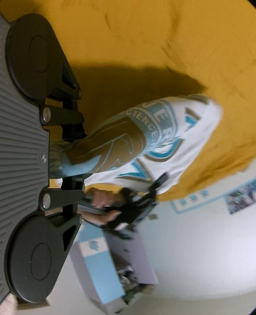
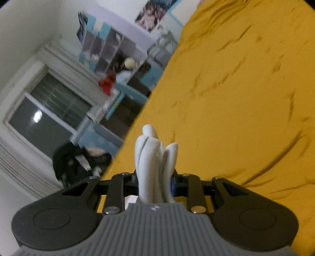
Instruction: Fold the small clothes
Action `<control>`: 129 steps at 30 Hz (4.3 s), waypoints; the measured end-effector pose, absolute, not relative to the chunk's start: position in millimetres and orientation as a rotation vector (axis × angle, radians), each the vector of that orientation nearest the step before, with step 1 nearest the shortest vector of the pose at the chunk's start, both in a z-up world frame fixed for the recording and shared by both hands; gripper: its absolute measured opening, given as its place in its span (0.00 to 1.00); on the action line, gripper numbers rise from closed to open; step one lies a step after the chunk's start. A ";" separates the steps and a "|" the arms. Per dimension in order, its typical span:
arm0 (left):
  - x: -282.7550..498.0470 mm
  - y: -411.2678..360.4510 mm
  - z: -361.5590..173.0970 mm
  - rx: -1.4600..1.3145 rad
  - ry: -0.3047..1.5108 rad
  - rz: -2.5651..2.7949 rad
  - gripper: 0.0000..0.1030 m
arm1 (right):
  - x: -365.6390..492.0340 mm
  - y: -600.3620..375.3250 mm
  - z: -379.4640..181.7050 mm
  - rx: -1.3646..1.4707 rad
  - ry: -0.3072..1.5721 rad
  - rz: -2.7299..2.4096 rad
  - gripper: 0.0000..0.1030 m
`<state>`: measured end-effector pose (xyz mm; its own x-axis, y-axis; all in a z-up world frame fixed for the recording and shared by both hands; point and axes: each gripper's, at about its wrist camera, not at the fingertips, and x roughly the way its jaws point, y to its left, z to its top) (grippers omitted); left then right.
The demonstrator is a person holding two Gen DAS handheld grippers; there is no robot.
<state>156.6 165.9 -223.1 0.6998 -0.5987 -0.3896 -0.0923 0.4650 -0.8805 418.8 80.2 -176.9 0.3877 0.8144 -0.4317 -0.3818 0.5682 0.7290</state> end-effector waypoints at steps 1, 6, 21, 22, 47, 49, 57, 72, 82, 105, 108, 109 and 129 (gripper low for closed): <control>156.4 166.4 -238.1 -1.075 0.799 -0.319 0.28 | 424.6 89.0 -196.1 0.575 0.913 0.791 0.21; 149.4 159.3 -277.2 -1.052 0.811 -0.289 0.25 | 435.3 96.9 -255.9 0.521 0.992 0.673 0.22; 112.5 188.1 -197.4 -0.855 0.822 -0.214 0.27 | 284.8 31.7 -146.6 0.280 0.757 0.719 0.49; 113.4 184.1 -189.9 -0.858 0.785 -0.222 0.27 | 262.7 29.0 -144.7 0.250 0.734 0.707 0.49; 129.5 170.9 -261.7 -0.987 0.820 -0.183 0.07 | 178.6 -8.4 -218.2 0.082 0.833 0.552 0.04; 128.2 173.2 -254.8 -0.983 0.826 -0.199 0.07 | 176.4 -10.6 -221.0 0.096 0.833 0.539 0.10; 149.7 193.3 -194.0 -0.855 0.638 -0.236 0.23 | 171.5 4.7 -167.0 0.097 0.645 0.630 0.33; 176.6 195.2 -252.8 -0.839 0.766 -0.109 0.17 | 210.7 42.9 -217.1 0.102 0.792 0.687 0.31; 159.6 179.4 -211.8 -0.809 0.694 -0.184 0.23 | 277.6 70.4 -172.7 0.143 0.640 0.686 0.40; 132.7 151.6 -195.2 -0.749 0.739 -0.113 0.35 | 217.4 72.0 -164.4 0.081 0.593 0.762 0.52; 124.2 141.1 -190.5 -0.721 0.731 -0.128 0.38 | 190.4 60.3 -174.5 0.075 0.635 0.765 0.52; 123.1 139.6 -192.3 -0.726 0.733 -0.130 0.38 | 185.3 57.4 -180.3 0.069 0.652 0.753 0.52; 110.2 118.6 -162.7 -0.533 0.783 0.044 0.65 | 151.7 48.3 -147.8 0.031 0.688 0.529 0.73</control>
